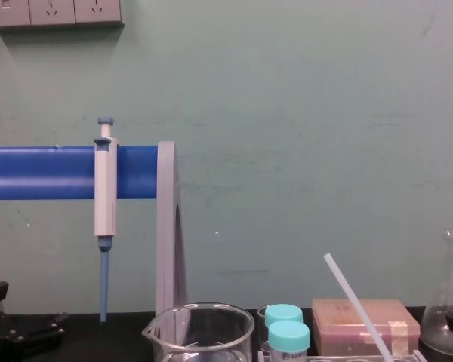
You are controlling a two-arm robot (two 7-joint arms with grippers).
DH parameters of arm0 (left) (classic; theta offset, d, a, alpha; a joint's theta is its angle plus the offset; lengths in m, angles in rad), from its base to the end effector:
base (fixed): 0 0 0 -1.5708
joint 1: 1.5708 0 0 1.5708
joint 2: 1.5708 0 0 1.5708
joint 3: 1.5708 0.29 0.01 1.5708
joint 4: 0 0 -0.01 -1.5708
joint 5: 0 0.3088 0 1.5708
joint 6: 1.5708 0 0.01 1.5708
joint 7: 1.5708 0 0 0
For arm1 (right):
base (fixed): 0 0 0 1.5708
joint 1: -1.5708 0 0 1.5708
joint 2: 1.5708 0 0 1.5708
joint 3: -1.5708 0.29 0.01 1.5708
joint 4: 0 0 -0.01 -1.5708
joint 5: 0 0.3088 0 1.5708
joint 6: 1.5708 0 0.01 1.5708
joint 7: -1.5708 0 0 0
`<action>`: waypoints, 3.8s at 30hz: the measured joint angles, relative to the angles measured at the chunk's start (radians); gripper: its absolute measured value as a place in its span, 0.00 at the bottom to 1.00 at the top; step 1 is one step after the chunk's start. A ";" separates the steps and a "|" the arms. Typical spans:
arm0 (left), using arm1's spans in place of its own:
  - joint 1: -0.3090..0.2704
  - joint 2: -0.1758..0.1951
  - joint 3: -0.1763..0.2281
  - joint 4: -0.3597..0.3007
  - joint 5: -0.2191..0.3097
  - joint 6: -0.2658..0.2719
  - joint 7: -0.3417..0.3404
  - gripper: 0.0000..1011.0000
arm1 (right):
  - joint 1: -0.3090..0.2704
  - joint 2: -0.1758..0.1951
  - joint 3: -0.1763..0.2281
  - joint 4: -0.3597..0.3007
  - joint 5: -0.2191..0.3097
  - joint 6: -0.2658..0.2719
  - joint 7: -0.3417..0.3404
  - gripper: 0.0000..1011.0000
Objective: Pick up the stirring rod with one hand, then place it down.
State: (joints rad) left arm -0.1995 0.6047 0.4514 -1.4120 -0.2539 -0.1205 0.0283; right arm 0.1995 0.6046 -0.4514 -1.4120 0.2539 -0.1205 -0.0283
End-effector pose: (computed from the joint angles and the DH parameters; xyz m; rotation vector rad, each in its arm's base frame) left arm 0.3581 0.0827 -0.3023 0.3045 -0.2850 1.2480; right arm 0.3581 -0.0826 -0.3023 -0.3044 -0.2850 -1.2480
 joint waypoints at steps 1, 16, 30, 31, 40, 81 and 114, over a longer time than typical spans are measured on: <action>0.000 0.000 0.000 0.000 0.000 0.000 0.000 0.99 | 0.000 0.000 0.000 0.000 0.000 0.000 0.000 0.99; 0.000 0.000 0.000 0.000 0.000 0.000 0.000 0.99 | 0.000 0.000 0.000 0.000 0.000 0.000 0.000 0.99; 0.000 0.000 0.000 0.000 0.000 0.000 0.000 0.99 | 0.000 0.000 0.000 0.000 0.000 0.000 0.000 0.99; 0.000 0.000 0.000 0.000 0.000 0.000 0.000 0.99 | 0.000 0.000 0.000 0.000 0.000 0.000 0.000 0.99; 0.000 0.000 0.000 0.000 0.000 0.000 0.000 0.99 | 0.000 0.000 0.000 0.000 0.000 0.000 0.000 0.99; 0.000 0.000 0.000 0.000 0.000 0.000 0.000 0.99 | -0.044 0.017 0.056 -0.090 -0.017 -0.073 0.015 0.99; 0.000 0.000 0.000 0.000 0.000 0.000 0.000 0.99 | 0.088 -0.087 -0.002 0.000 0.100 -0.202 0.439 0.99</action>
State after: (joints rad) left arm -0.1996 0.6047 0.4514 -1.4120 -0.2539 -0.1206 0.0283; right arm 0.2877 0.5175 -0.4532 -1.4118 0.3538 -0.3227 0.4110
